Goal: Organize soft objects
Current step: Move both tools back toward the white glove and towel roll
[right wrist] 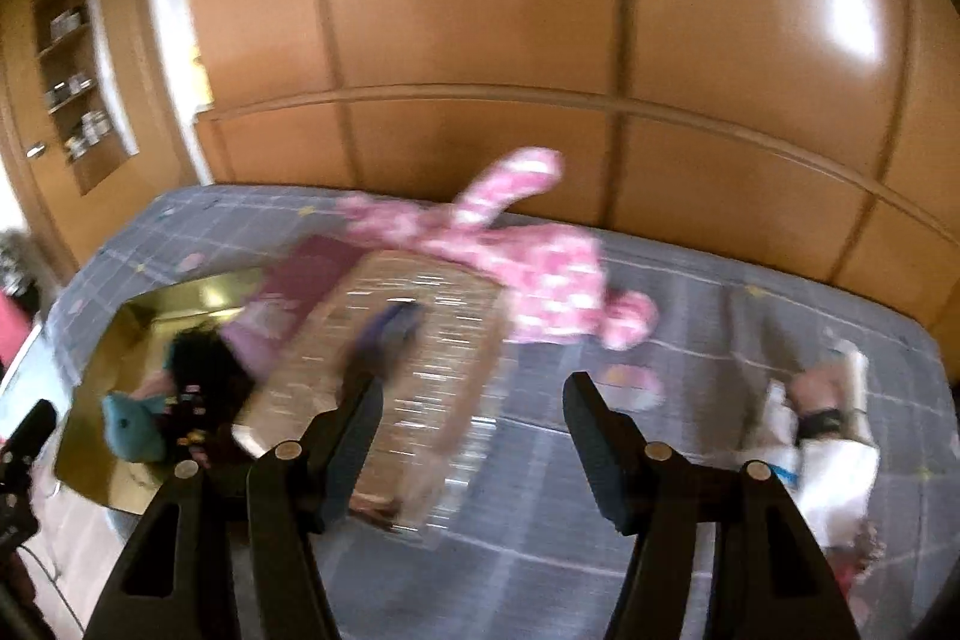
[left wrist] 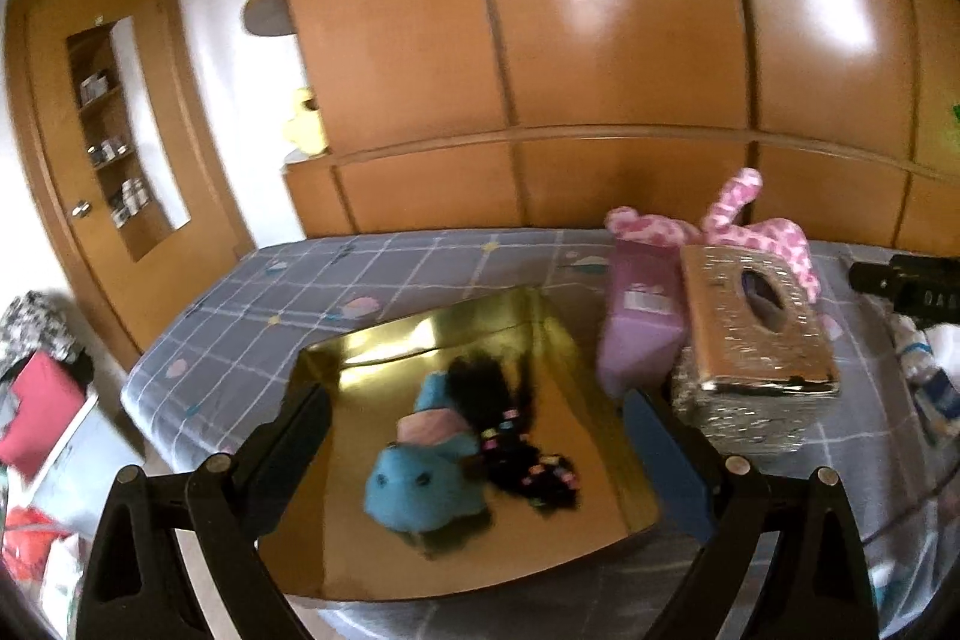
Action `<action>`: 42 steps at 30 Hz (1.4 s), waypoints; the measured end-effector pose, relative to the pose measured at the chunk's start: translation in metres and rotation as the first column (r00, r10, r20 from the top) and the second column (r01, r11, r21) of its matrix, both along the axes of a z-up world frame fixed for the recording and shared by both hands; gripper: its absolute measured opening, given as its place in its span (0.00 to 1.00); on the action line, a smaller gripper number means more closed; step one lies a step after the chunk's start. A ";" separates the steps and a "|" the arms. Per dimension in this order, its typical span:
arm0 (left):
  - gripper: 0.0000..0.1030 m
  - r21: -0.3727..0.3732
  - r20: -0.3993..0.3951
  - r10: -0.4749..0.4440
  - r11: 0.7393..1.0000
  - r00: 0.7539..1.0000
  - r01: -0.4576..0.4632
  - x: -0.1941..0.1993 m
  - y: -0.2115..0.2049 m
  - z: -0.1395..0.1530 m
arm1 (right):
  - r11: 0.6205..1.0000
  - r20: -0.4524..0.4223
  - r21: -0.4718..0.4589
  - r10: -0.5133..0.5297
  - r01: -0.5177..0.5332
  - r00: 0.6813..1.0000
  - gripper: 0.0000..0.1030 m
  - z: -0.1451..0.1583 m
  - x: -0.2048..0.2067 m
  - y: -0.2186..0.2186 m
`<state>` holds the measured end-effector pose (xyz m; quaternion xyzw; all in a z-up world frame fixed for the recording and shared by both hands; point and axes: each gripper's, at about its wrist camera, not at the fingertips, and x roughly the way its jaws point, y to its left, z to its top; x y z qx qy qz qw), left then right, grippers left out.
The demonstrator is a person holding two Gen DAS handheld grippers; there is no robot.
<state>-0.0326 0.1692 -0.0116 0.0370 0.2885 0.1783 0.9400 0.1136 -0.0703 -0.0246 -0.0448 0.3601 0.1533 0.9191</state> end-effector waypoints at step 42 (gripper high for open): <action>0.80 -0.190 -0.248 -0.637 0.771 0.730 0.608 0.124 -0.272 -0.054 | 0.552 -0.223 0.315 -0.748 0.772 0.626 0.62 -0.050 -0.026 -0.348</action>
